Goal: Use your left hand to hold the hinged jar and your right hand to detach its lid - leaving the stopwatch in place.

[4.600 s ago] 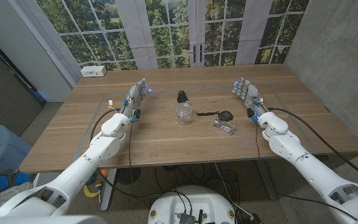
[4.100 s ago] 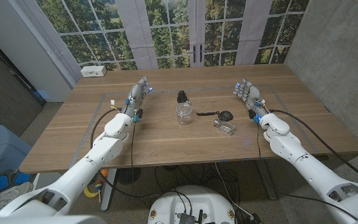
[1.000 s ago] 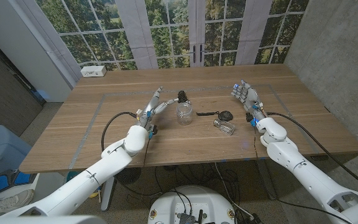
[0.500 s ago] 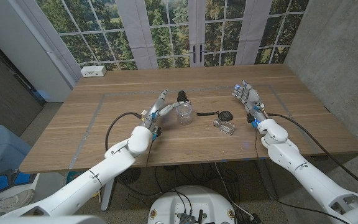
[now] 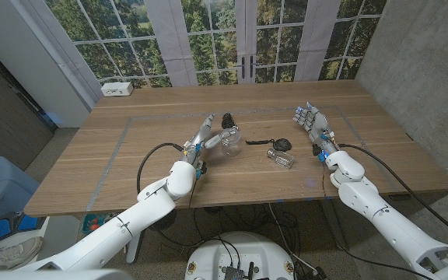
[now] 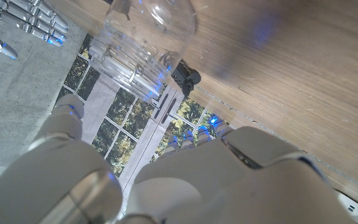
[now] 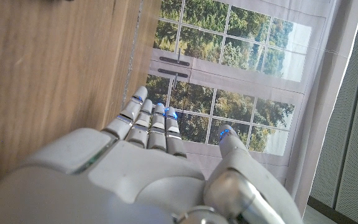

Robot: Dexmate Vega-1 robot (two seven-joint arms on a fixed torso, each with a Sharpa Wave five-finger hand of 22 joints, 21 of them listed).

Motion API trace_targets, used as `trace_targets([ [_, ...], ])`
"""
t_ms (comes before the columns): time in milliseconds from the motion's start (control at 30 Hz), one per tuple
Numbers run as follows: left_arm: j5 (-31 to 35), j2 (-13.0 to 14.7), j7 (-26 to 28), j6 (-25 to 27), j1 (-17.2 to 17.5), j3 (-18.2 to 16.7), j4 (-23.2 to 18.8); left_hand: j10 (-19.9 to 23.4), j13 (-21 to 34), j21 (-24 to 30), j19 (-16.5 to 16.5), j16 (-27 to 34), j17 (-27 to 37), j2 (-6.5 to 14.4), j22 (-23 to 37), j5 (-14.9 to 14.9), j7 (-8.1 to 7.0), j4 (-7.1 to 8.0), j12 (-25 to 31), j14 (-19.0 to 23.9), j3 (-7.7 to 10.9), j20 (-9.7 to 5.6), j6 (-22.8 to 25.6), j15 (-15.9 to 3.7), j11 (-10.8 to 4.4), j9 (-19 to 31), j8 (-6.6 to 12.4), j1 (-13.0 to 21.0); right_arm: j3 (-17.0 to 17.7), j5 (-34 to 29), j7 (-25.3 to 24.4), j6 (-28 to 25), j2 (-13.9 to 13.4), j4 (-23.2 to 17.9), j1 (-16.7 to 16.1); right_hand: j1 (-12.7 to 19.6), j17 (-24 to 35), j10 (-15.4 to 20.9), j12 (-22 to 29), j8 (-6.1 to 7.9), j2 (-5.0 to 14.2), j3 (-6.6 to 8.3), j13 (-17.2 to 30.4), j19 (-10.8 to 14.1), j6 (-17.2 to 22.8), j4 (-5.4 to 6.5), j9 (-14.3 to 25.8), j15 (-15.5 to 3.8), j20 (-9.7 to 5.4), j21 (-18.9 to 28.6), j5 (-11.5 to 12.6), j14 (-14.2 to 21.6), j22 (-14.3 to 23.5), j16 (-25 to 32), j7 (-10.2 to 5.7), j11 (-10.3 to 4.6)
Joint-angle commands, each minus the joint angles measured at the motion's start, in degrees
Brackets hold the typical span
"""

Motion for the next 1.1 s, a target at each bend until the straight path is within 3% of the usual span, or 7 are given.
trace_targets([
  [33, 2.8, -1.7, 3.0, 5.7, 0.9, 1.6, -2.1, -13.5, 0.2, 0.6, 0.4, 0.5, 0.1, 0.5, 0.1, -0.5, -0.97, -0.05, 0.7, -6.9, -0.32, 0.33, -16.7, 0.15, -0.12, 0.2, 1.04, 1.6, 0.6, 1.0, 1.3, 0.5, -0.4, 0.3, -0.6, 0.0, 0.0, 0.4, 0.0, -0.22, -0.29, 0.13, 0.0, 0.2, 0.1, -0.22, 0.2, 0.37, 0.32, -0.1, 0.3, 0.2, 0.3, -0.2, 0.24, 0.19],
  [200, 2.8, -2.4, 3.4, 7.0, 1.1, 2.1, -2.3, -13.1, 0.2, 0.8, 1.2, 0.4, 0.1, 0.9, 0.1, -0.8, -0.73, -0.08, 0.7, -6.5, -0.21, -0.11, -16.5, -0.44, -0.08, 0.3, 1.25, 2.4, 0.7, 1.4, 2.0, 0.7, -0.3, 0.8, -0.4, 0.0, 0.0, 0.5, 0.0, -0.22, -0.28, 0.11, 0.0, 0.2, 0.2, -0.28, 0.2, 0.36, 0.32, -0.2, 0.3, 0.2, 0.3, -0.2, 0.23, 0.26],
  [300, 2.6, -2.7, 3.6, 7.1, 1.2, 2.3, -2.1, -12.4, 0.2, 0.7, 1.4, 0.3, 0.1, 1.2, 0.0, -1.3, 0.11, -0.14, 0.9, -6.1, -0.12, -2.10, -15.4, -1.12, -0.42, 0.4, 1.78, 3.5, 0.8, 1.4, 2.3, 1.0, -0.2, 1.0, -0.4, -0.1, 0.0, 0.4, -0.1, -0.24, -0.28, 0.10, 0.0, 0.3, 0.2, -0.32, 0.2, 0.28, 0.34, -0.2, 0.3, 0.2, 0.3, -0.2, 0.25, 0.18],
  [367, 2.2, -2.9, 3.8, 7.0, 1.4, 2.3, -1.9, -11.7, 0.2, 0.5, 1.5, 0.1, 0.1, 1.3, 0.0, -1.7, 1.38, -0.20, 0.9, -5.9, -0.16, -4.48, -14.4, -1.81, -0.52, 0.5, 2.31, 4.6, 0.9, 1.8, 2.3, 0.9, -0.2, 0.9, -0.5, -0.1, 0.0, 0.5, 0.0, -0.21, -0.27, 0.09, 0.0, 0.3, 0.2, -0.34, 0.2, 0.32, 0.34, -0.3, 0.3, 0.3, 0.3, -0.2, 0.25, 0.17],
  [433, 2.2, -3.2, 4.0, 7.7, 1.5, 2.5, -1.9, -11.6, 0.2, 0.5, 1.5, 0.1, 0.1, 1.3, 0.0, -1.8, 1.65, -0.20, 0.9, -5.8, -0.18, -5.06, -14.2, -1.84, -0.41, 0.5, 2.44, 4.9, 0.9, 1.8, 2.5, 0.9, -0.3, 1.0, -0.5, -0.1, -0.1, 0.6, 0.0, -0.21, -0.27, 0.08, 0.0, 0.3, 0.3, -0.35, 0.2, 0.38, 0.32, -0.3, 0.3, 0.3, 0.3, -0.2, 0.22, 0.14],
  [700, 2.5, -3.8, 5.3, 9.5, 1.4, 3.0, -1.6, -11.3, 0.2, 0.3, 1.4, -0.1, 0.1, 1.3, 0.0, -2.0, 2.03, -0.20, 0.9, -6.0, -0.22, -5.17, -13.9, -1.95, -0.42, 0.5, 2.59, 5.3, 0.8, 1.9, 3.2, 1.3, 0.0, 1.7, 0.0, -0.2, -0.1, 0.6, 0.0, -0.22, -0.26, 0.05, 0.0, 0.5, 0.3, -0.42, 0.2, 0.37, 0.36, -0.4, 0.3, 0.5, 0.3, -0.1, 0.35, 0.32],
  [1100, 1.1, -3.9, 3.5, 10.9, 0.2, 4.0, -0.8, -9.7, 0.2, 0.7, 2.9, 0.2, 0.1, 2.2, -0.1, -3.3, 2.56, -0.19, 1.2, -4.2, 0.18, -3.84, -12.2, -2.07, -0.23, 0.5, 3.41, 7.1, 1.2, 2.3, 2.6, 1.6, 0.7, 2.1, -0.4, -0.3, -0.2, 0.8, 0.0, -0.21, -0.23, -0.01, 0.0, 0.7, 0.4, -0.52, 0.2, 0.53, 0.43, -0.6, 0.3, 0.7, 0.3, -0.1, 0.37, 0.28],
])
